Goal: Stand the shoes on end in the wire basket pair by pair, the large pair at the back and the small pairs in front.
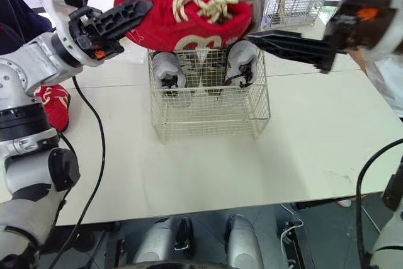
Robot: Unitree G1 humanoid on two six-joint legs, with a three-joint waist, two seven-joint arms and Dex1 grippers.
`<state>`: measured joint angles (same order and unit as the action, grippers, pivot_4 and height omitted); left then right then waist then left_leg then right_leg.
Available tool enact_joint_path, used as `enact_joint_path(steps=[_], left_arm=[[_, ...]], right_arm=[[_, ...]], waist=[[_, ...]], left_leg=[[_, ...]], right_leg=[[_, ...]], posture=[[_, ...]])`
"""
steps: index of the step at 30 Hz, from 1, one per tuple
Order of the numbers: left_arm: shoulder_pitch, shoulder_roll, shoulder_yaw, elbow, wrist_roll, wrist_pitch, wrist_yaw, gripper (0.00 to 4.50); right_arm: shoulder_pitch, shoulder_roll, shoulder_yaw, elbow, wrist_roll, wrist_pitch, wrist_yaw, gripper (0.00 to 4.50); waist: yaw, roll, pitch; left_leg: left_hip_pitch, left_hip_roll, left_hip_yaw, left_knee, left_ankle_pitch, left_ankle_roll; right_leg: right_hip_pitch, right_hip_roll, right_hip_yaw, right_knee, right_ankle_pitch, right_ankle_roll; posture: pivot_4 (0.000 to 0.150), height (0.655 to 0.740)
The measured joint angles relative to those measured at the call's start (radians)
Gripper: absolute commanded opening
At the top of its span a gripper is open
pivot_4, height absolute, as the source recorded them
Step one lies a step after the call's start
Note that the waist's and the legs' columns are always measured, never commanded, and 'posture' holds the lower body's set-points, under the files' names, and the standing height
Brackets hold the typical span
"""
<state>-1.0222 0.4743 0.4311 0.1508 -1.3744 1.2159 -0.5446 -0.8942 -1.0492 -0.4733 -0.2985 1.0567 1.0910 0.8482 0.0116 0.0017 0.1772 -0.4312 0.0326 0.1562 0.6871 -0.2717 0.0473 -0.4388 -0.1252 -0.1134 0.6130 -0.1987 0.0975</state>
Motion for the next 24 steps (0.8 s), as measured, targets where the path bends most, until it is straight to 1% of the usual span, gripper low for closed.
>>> enact_joint_path(steps=[3, 5, 7, 8, 10, 12, 15, 24], left_arm=[[0.009, -0.048, 0.036, -0.001, -0.040, -0.052, 0.052, 0.30], [0.010, -0.085, 0.047, -0.011, -0.061, -0.088, 0.080, 0.30], [0.017, -0.128, 0.057, -0.029, -0.075, -0.137, 0.103, 0.30], [0.019, -0.152, 0.053, -0.033, -0.077, -0.153, 0.111, 0.30], [0.025, -0.182, 0.049, -0.037, -0.077, -0.178, 0.117, 0.30], [0.025, -0.208, 0.041, -0.038, -0.077, -0.203, 0.125, 0.30], [0.028, -0.226, 0.023, -0.049, -0.078, -0.223, 0.134, 0.30], [0.056, -0.234, -0.022, -0.083, -0.073, -0.247, 0.136, 0.30]], right_arm=[[0.086, 0.095, -0.128, 0.014, 0.133, 0.066, -0.187, 4.47], [0.151, 0.185, -0.156, 0.001, 0.213, 0.067, -0.314, 4.47], [0.192, 0.335, -0.147, -0.028, 0.318, 0.026, -0.467, 4.47], [0.196, 0.389, -0.126, -0.037, 0.361, 0.001, -0.528, 4.47], [0.180, 0.469, -0.080, -0.051, 0.409, -0.058, -0.627, 4.47], [0.145, 0.542, -0.033, -0.053, 0.423, -0.123, -0.691, 4.47], [0.106, 0.614, 0.031, -0.052, 0.429, -0.197, -0.738, 4.47], [0.042, 0.671, 0.142, -0.011, 0.403, -0.314, -0.722, 4.47]], waist=[[0.000, -0.003, -0.001], [0.000, -0.003, -0.001], [-0.002, -0.003, -0.001], [-0.002, -0.002, 0.000], [-0.003, -0.002, 0.000], [-0.005, -0.002, 0.000], [-0.002, -0.002, 0.000], [-0.005, -0.002, 0.000]], left_leg=[[0.003, 0.000, 0.000, 0.000, 0.000, 0.000], [0.005, 0.000, 0.000, 0.000, 0.000, 0.000], [0.005, 0.000, 0.000, 0.000, 0.000, 0.000], [0.005, 0.000, 0.000, 0.000, 0.000, 0.000], [0.005, 0.000, 0.000, 0.000, 0.000, 0.000], [0.005, -0.001, 0.000, 0.000, 0.000, 0.000], [0.004, -0.001, 0.000, 0.000, 0.000, 0.000], [0.005, -0.001, 0.000, 0.000, 0.000, 0.000]], right_leg=[[0.003, 0.000, 0.000, 0.000, 0.000, 0.000], [0.005, 0.000, 0.000, 0.000, 0.000, 0.000], [0.005, 0.000, 0.000, 0.001, 0.000, 0.000], [0.004, 0.000, 0.000, 0.001, 0.000, 0.000], [0.004, 0.000, 0.000, 0.001, 0.000, 0.000], [0.004, 0.001, 0.000, 0.001, 0.000, 0.000], [0.004, 0.001, 0.000, 0.001, 0.000, 0.000], [0.004, 0.001, 0.000, 0.000, 0.000, 0.000]], posture=[[0.150, 0.7400], [0.150, 0.7400], [0.150, 0.7400], [0.150, 0.7400], [0.150, 0.7400], [0.150, 0.7400], [0.150, 0.7400], [0.150, 0.7400]])
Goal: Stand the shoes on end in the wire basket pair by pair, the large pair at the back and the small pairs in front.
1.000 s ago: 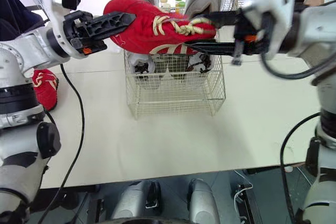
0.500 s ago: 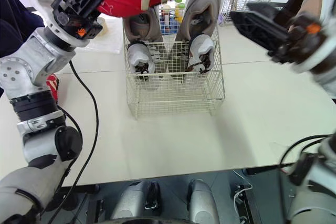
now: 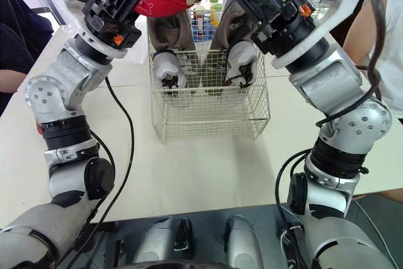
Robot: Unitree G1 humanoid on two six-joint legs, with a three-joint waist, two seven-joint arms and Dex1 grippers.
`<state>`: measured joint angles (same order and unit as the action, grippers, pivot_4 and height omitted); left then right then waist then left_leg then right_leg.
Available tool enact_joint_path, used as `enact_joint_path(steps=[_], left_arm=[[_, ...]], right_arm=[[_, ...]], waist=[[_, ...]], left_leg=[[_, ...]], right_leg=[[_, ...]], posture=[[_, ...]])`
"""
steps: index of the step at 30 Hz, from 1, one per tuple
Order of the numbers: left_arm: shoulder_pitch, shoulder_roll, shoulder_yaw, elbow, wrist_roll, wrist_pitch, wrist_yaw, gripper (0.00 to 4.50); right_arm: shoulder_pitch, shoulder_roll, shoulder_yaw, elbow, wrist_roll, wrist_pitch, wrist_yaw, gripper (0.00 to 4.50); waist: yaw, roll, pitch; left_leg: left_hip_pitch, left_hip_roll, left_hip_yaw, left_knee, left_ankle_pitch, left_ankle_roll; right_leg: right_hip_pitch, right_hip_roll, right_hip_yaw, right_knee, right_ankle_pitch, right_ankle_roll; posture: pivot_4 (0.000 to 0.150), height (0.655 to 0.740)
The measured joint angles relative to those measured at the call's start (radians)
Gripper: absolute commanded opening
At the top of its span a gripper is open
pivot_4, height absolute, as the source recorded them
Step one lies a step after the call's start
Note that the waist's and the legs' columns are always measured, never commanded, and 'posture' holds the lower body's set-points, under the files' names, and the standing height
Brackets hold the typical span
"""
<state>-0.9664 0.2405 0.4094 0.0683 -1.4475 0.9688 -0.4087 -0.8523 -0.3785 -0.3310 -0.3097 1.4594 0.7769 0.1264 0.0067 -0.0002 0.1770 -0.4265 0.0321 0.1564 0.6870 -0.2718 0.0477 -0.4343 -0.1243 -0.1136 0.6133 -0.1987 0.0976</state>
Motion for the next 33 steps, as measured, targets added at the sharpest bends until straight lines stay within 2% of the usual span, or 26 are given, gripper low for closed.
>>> enact_joint_path(steps=[5, 8, 9, 11, 12, 15, 22, 23, 24, 26, 29, 30, 33], left_arm=[[0.028, -0.003, -0.013, -0.004, 0.002, -0.013, 0.003, 0.30], [0.032, -0.003, -0.017, -0.015, 0.003, -0.022, 0.005, 0.30], [0.036, -0.003, -0.020, -0.023, 0.005, -0.027, 0.004, 0.30], [0.046, -0.003, -0.023, -0.036, 0.005, -0.035, 0.001, 0.30], [0.052, -0.003, -0.024, -0.043, 0.005, -0.038, -0.001, 0.30], [0.055, 0.000, -0.033, -0.056, 0.012, -0.049, -0.002, 0.30], [0.069, 0.018, -0.043, -0.090, 0.029, -0.065, -0.004, 0.30], [0.069, 0.020, -0.043, -0.090, 0.027, -0.064, -0.003, 1.33], [0.071, 0.034, -0.043, -0.090, 0.017, -0.050, -0.001, 1.65], [0.073, 0.060, -0.044, -0.090, 0.007, -0.026, 0.000, 2.57], [0.092, 0.110, -0.065, -0.096, 0.001, 0.006, -0.015, 4.18], [0.100, 0.131, -0.066, -0.101, 0.004, 0.008, -0.026, 4.48], [0.124, 0.254, -0.064, -0.107, 0.021, 0.037, -0.097, 4.48]], right_arm=[[-0.010, 0.004, 0.026, 0.026, -0.021, -0.026, 0.019, 4.47], [-0.014, 0.010, 0.039, 0.038, -0.027, -0.037, 0.029, 3.77], [-0.014, 0.011, 0.041, 0.042, -0.032, -0.042, 0.032, 3.18], [-0.014, 0.011, 0.044, 0.047, -0.033, -0.045, 0.034, 2.41], [-0.014, 0.011, 0.046, 0.051, -0.033, -0.046, 0.035, 1.88], [-0.016, 0.010, 0.048, 0.064, -0.034, -0.047, 0.038, 0.82], [-0.052, -0.019, 0.061, 0.084, -0.043, -0.030, 0.051, 0.75], [-0.059, -0.029, 0.064, 0.085, -0.045, -0.026, 0.053, 0.75], [-0.072, -0.051, 0.065, 0.091, -0.052, -0.018, 0.063, 0.75], [-0.092, -0.095, 0.067, 0.102, -0.062, 0.001, 0.086, 0.75], [-0.135, -0.191, 0.073, 0.115, -0.068, 0.046, 0.163, 0.75], [-0.146, -0.227, 0.074, 0.121, -0.074, 0.062, 0.191, 0.75], [-0.179, -0.374, 0.093, 0.176, -0.135, 0.113, 0.331, 0.75]], waist=[[-0.002, 0.000, 0.000], [-0.002, 0.000, 0.000], [-0.002, 0.000, 0.000], [-0.002, 0.000, 0.000], [-0.002, 0.000, 0.000], [-0.002, 0.000, 0.000], [-0.003, 0.000, 0.000], [-0.003, 0.000, 0.000], [-0.003, 0.000, 0.000], [-0.003, 0.000, 0.000], [-0.004, 0.000, 0.000], [-0.005, 0.000, 0.000], [-0.009, 0.000, 0.000]], left_leg=[[0.000, 0.000, 0.000, 0.000, 0.000, 0.000], [0.000, 0.000, 0.000, 0.000, 0.000, 0.000], [0.000, 0.000, 0.000, 0.000, 0.000, 0.000], [0.000, 0.000, 0.000, 0.000, 0.000, 0.000], [0.000, 0.000, 0.000, 0.000, 0.000, 0.000], [0.000, 0.000, 0.000, 0.000, 0.000, 0.000], [0.000, 0.000, 0.000, -0.001, 0.000, 0.000], [0.000, 0.000, 0.000, -0.001, 0.000, 0.000], [0.000, 0.000, 0.000, -0.001, 0.000, 0.000], [0.000, 0.001, 0.000, -0.001, 0.000, 0.000], [0.000, 0.001, 0.000, -0.002, 0.000, 0.001], [0.000, 0.001, 0.000, -0.002, 0.000, 0.001], [-0.001, 0.001, 0.001, -0.002, -0.001, 0.001]], right_leg=[[0.000, 0.000, 0.000, 0.000, 0.000, 0.000], [0.000, 0.000, 0.000, 0.000, 0.000, 0.000], [0.000, 0.000, 0.000, 0.000, 0.000, 0.000], [0.000, 0.000, 0.000, -0.001, 0.000, 0.000], [0.000, 0.000, 0.000, -0.001, 0.000, 0.000], [0.000, 0.000, 0.000, -0.001, 0.000, 0.000], [0.000, 0.000, 0.000, -0.001, 0.000, 0.000], [0.000, 0.000, 0.000, -0.001, 0.000, 0.000], [0.000, 0.000, 0.000, -0.001, 0.000, 0.000], [0.000, 0.000, 0.000, -0.001, 0.000, 0.000], [-0.001, 0.000, 0.000, -0.001, 0.000, 0.000], [-0.001, 0.000, 0.000, -0.001, 0.000, 0.000], [-0.002, 0.000, 0.000, -0.002, 0.000, 0.000]], posture=[[0.150, 0.7400], [0.150, 0.7400], [0.150, 0.7400], [0.150, 0.7400], [0.150, 0.7400], [0.150, 0.7400], [0.150, 0.7400], [0.150, 0.7400], [0.150, 0.7400], [0.150, 0.7400], [0.150, 0.7400], [0.150, 0.7400], [0.150, 0.7400]])
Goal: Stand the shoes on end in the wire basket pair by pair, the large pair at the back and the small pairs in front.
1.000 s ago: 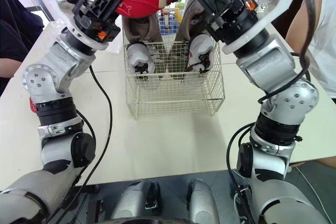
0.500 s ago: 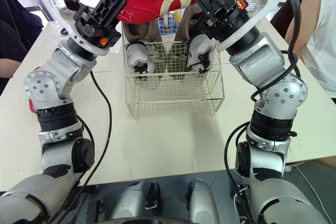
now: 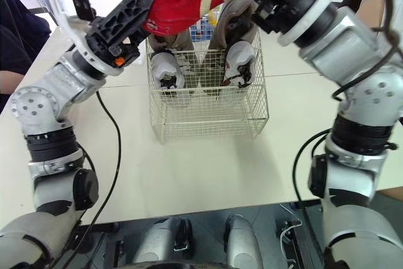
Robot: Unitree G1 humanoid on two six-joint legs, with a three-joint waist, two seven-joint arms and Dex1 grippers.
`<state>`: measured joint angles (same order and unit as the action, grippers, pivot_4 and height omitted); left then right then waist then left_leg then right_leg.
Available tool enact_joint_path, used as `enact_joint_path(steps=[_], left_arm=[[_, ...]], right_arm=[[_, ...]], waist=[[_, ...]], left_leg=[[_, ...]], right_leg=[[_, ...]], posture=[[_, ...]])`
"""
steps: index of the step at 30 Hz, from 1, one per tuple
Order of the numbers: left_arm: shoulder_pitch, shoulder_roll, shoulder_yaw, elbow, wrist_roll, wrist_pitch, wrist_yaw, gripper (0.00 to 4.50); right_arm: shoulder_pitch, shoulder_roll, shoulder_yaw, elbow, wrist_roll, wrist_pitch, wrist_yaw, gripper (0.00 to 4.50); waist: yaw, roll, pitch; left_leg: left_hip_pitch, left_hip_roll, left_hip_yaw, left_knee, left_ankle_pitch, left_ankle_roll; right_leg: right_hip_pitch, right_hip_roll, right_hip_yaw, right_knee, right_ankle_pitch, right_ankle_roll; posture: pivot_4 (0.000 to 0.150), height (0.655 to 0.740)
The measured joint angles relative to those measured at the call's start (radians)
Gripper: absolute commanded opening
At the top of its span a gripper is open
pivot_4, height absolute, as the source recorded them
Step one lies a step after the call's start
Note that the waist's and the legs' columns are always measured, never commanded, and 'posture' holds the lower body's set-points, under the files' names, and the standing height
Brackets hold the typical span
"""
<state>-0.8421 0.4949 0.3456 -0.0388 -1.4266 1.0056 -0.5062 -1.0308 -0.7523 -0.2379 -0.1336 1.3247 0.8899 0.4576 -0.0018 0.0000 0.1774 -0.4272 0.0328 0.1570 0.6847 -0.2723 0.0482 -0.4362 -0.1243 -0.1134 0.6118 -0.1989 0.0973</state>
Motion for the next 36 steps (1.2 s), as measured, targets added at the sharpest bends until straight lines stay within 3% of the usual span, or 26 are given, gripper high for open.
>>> enact_joint_path(steps=[7, 10, 15, 24, 36], left_arm=[[0.047, 0.224, 0.024, 0.027, 0.052, 0.038, -0.175, 4.48], [0.050, 0.242, 0.023, 0.042, 0.087, 0.036, -0.207, 4.48], [0.049, 0.233, 0.016, 0.044, 0.155, 0.003, -0.235, 4.48], [0.042, 0.198, -0.009, 0.037, 0.197, -0.013, -0.248, 4.48], [0.045, 0.181, -0.008, -0.018, 0.191, -0.011, -0.204, 4.48]], right_arm=[[-0.079, -0.313, 0.121, 0.139, -0.279, -0.030, 0.495, 0.75], [-0.079, -0.380, 0.212, 0.154, -0.423, -0.123, 0.722, 0.75], [-0.078, -0.384, 0.347, 0.216, -0.635, -0.277, 0.973, 0.75], [-0.086, -0.252, 0.430, 0.355, -0.875, -0.521, 1.125, 0.75], [-0.066, -0.206, 0.547, 0.412, -0.950, -0.720, 1.155, 0.75]], waist=[[-0.010, 0.000, 0.000], [-0.012, 0.000, 0.000], [-0.011, 0.000, 0.001], [-0.013, 0.000, 0.002], [-0.011, 0.000, 0.002]], left_leg=[[-0.001, 0.000, 0.001, -0.001, -0.001, 0.000], [-0.001, 0.000, 0.001, -0.001, -0.001, 0.000], [-0.002, 0.000, 0.002, -0.001, -0.001, 0.000], [-0.002, 0.000, 0.003, -0.001, 0.000, -0.001], [-0.002, 0.000, 0.003, 0.000, 0.000, -0.001]], right_leg=[[-0.001, 0.000, 0.000, -0.001, 0.000, 0.000], [-0.002, -0.001, 0.000, -0.001, 0.000, 0.000], [-0.004, -0.002, 0.001, -0.001, 0.000, 0.000], [-0.005, -0.002, 0.001, 0.000, 0.000, 0.000], [-0.004, -0.002, 0.001, 0.001, 0.000, 0.000]], posture=[[0.150, 0.7400], [0.150, 0.7400], [0.150, 0.7400], [0.150, 0.7400], [0.150, 0.7400]])
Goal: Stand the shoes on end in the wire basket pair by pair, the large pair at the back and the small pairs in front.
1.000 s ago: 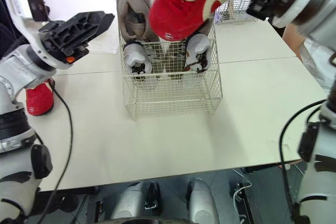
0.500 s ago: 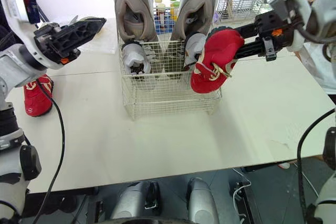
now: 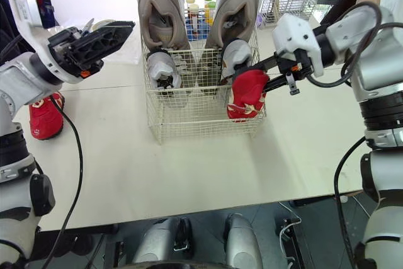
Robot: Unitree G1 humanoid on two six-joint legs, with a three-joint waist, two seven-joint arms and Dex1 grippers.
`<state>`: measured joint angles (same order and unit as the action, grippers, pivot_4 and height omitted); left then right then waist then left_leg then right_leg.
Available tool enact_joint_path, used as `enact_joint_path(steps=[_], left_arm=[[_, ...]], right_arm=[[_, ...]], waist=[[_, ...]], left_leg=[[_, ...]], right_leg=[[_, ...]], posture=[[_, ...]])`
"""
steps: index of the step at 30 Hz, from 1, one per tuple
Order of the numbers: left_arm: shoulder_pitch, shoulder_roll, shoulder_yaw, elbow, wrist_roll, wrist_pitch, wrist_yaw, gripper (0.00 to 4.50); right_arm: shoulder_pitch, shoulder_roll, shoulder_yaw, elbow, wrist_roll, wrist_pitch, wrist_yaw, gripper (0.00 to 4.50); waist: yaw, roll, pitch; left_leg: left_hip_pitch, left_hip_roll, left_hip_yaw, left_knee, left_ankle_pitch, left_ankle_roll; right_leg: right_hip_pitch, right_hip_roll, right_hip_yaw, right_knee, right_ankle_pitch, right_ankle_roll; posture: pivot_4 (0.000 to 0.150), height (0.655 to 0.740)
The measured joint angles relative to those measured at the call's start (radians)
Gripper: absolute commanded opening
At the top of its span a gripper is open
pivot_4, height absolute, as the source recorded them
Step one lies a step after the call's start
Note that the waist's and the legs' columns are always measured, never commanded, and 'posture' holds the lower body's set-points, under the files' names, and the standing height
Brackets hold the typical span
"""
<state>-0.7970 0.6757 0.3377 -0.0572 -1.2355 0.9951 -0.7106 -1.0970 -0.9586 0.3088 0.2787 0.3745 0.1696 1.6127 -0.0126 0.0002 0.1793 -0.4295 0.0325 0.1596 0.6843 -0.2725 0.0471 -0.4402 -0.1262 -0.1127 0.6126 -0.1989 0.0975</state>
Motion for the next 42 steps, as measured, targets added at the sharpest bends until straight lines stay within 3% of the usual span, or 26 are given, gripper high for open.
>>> enact_joint_path(steps=[7, 13, 15, 23, 27, 30, 35, 42], left_arm=[[0.011, -0.010, 0.001, -0.012, -0.009, 0.000, 0.020, 4.48], [0.028, -0.028, 0.000, -0.034, -0.012, -0.001, 0.030, 4.50], [0.038, -0.030, 0.000, -0.037, -0.012, -0.001, 0.030, 4.50], [0.100, 0.012, 0.003, -0.069, 0.025, -0.016, 0.012, 4.50], [0.160, 0.050, 0.050, -0.082, 0.058, -0.045, 0.047, 4.50], [0.162, 0.061, 0.084, -0.080, 0.098, -0.073, 0.121, 4.50], [0.122, 0.118, 0.098, 0.047, 0.304, -0.126, 0.373, 4.50], [-0.016, 0.292, 0.099, 0.412, 0.605, -0.191, 0.573, 4.50]], right_arm=[[0.046, 0.023, 0.003, 0.007, -0.036, -0.069, 0.000, 0.75], [0.054, 0.011, -0.003, -0.004, -0.049, -0.041, 0.000, 3.66], [0.054, -0.001, -0.006, -0.019, -0.056, -0.026, 0.000, 4.44], [0.030, -0.170, -0.053, -0.108, -0.055, 0.073, 0.000, 4.44], [-0.015, -0.219, -0.178, -0.126, 0.013, 0.209, -0.009, 4.44], [-0.068, -0.179, -0.293, -0.173, 0.150, 0.387, -0.063, 4.44], [-0.069, 0.006, -0.445, -0.354, 0.466, 0.688, -0.254, 4.44], [0.041, 0.157, -0.433, -0.447, 0.514, 0.695, -0.378, 4.44]], waist=[[0.001, 0.000, 0.000], [0.000, 0.000, 0.000], [-0.001, 0.000, 0.000], [-0.001, 0.000, 0.000], [-0.001, 0.001, 0.000], [-0.002, 0.000, 0.000], [-0.001, 0.000, 0.000], [0.003, -0.001, 0.000]], left_leg=[[0.000, 0.000, 0.000, 0.000, 0.000, 0.000], [0.000, 0.000, 0.000, 0.000, 0.000, 0.000], [0.000, 0.000, 0.000, 0.000, 0.000, 0.000], [0.000, 0.000, 0.000, 0.000, 0.000, 0.000], [0.000, 0.000, 0.000, 0.000, 0.000, -0.001], [0.000, 0.000, -0.001, -0.001, -0.001, -0.003], [0.000, 0.000, -0.001, -0.001, -0.001, -0.002], [-0.001, -0.001, 0.001, -0.001, -0.001, 0.001]], right_leg=[[0.000, 0.000, 0.000, 0.000, 0.000, 0.000], [0.001, 0.000, 0.000, 0.000, 0.000, 0.000], [0.001, 0.000, 0.000, 0.000, 0.000, 0.000], [0.000, 0.000, 0.000, 0.000, 0.000, 0.000], [-0.001, -0.001, 0.000, 0.000, 0.000, -0.001], [-0.001, -0.002, 0.000, 0.000, 0.000, -0.002], [-0.002, -0.003, -0.001, 0.001, 0.001, -0.003], [-0.003, -0.003, -0.002, 0.001, 0.001, -0.002]], posture=[[0.150, 0.7400], [0.150, 0.7400], [0.150, 0.7400], [0.150, 0.7400], [0.150, 0.7400], [0.150, 0.7400], [0.150, 0.7400], [0.150, 0.7400]])
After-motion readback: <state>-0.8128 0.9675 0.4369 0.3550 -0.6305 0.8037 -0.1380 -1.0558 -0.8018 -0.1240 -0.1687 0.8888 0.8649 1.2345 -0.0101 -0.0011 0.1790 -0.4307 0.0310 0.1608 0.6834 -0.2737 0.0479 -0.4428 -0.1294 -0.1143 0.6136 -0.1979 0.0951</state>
